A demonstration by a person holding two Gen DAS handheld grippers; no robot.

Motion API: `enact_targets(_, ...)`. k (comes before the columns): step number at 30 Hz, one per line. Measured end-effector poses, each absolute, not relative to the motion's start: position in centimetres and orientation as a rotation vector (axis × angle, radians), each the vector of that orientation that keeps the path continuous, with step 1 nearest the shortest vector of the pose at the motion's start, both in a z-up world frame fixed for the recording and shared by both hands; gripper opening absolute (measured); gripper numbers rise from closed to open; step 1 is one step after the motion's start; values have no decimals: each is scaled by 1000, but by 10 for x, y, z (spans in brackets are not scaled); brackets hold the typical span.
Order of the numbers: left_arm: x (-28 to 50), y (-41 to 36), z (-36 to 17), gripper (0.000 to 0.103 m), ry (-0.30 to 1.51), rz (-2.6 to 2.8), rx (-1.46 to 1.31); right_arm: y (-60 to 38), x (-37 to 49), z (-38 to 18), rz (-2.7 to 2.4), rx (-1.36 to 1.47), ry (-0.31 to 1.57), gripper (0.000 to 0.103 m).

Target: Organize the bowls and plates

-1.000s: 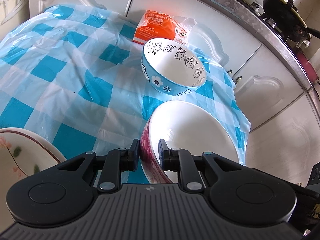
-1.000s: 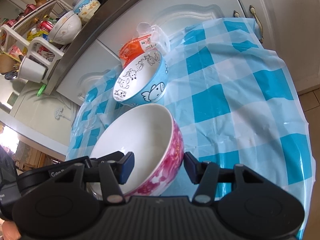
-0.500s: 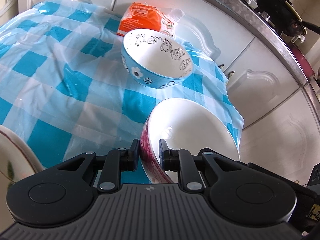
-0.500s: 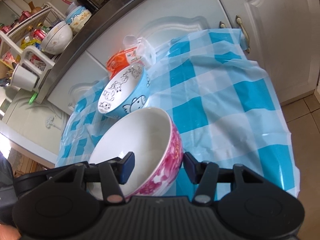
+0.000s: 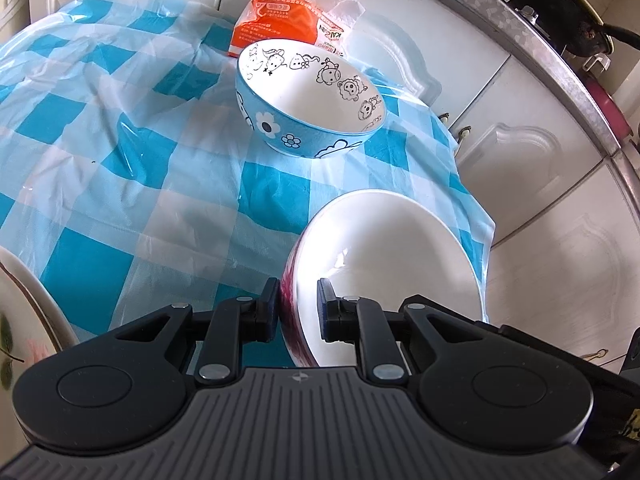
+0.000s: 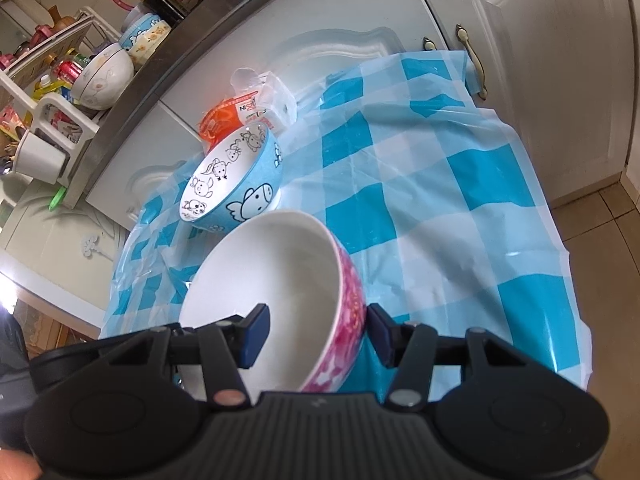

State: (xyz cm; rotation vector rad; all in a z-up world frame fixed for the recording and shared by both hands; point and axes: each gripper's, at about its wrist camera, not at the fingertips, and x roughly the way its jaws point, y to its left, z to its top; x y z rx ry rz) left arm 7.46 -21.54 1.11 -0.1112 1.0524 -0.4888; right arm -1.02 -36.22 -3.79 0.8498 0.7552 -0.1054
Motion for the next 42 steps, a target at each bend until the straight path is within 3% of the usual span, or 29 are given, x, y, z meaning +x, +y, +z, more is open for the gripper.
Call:
enact_targets(14, 76, -216, 10, 16, 1041, -495, -103, -360, -6, -45, -82, 870, 781, 56)
enact_targets(23, 76, -216, 15, 10, 1036, -502, -101, -365, -8, -40, -98, 844, 781, 44)
enact_targets(34, 73, -213, 39, 10, 1019, -516, -120, -367, -11, -13, -73, 804, 749, 43)
enact_targets(42, 75, -216, 22, 11, 1053, -488, -103, -366, -6, -36, -74, 839, 784, 42)
